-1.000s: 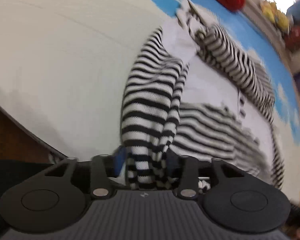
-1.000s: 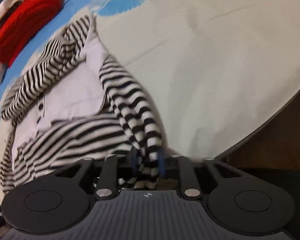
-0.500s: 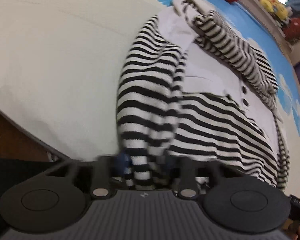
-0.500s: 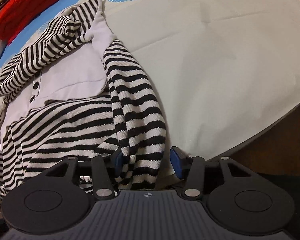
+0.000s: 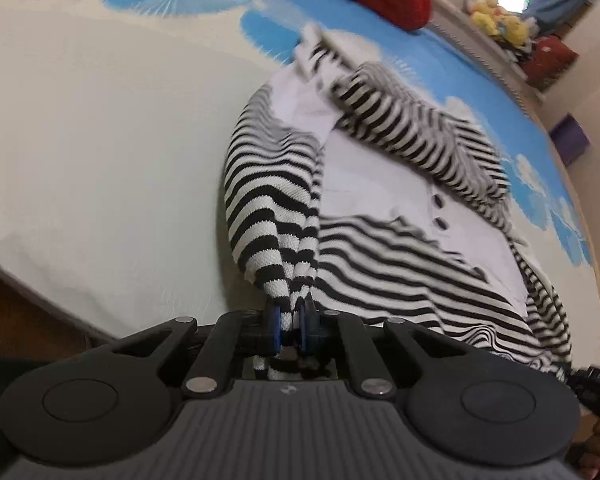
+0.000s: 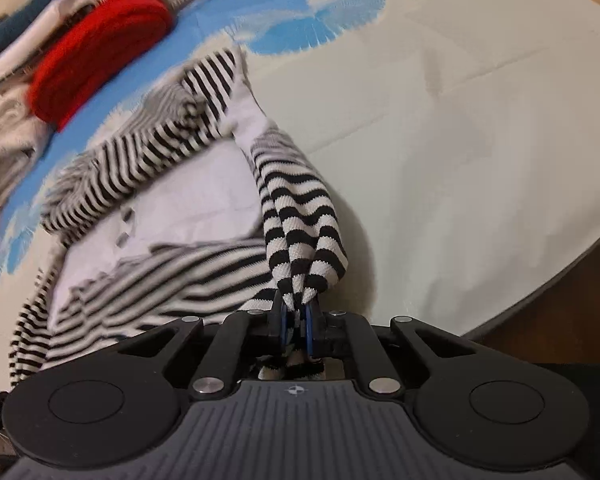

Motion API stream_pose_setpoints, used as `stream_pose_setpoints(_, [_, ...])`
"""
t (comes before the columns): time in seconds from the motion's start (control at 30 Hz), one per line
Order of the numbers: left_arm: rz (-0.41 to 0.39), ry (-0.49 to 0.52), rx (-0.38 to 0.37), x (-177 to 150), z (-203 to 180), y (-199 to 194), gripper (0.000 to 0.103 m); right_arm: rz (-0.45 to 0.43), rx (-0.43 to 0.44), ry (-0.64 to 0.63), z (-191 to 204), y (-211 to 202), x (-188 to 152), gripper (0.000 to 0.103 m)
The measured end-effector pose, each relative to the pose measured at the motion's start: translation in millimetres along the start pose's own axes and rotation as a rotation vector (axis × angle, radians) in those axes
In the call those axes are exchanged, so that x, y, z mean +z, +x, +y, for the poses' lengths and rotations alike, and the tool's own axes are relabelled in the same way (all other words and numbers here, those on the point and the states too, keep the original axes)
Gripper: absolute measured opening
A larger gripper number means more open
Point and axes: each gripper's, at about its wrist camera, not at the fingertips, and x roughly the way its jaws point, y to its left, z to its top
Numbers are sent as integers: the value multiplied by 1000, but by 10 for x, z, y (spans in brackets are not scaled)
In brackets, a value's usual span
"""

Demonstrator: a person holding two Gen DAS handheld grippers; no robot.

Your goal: Fold small clothes

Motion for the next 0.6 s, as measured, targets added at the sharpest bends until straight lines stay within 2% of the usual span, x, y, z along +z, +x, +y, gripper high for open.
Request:
stream_pose_setpoints(0.17, [-82,41,-95,216,-100,-484,9,-97,120,-4,45,-553,214,7])
stream_pose_setpoints(0.23, [-94,72,-118,268,-158,-709,8,-108,163,12,42,-770,273,7])
stream_pose_setpoints(0.47, [-76,100,-237,168,-173,-1550,9,-146,266,9,23,-1719,249,7])
stream_pose_setpoints(0.53, [-65,73,-271,136,-143,-1594,9,-149,271,8,7,-1821,238,7])
stream_pose_setpoints(0.6, [-41,69,-263,143,-135,-1529,9,-124,259,18,13,-1749,282,7])
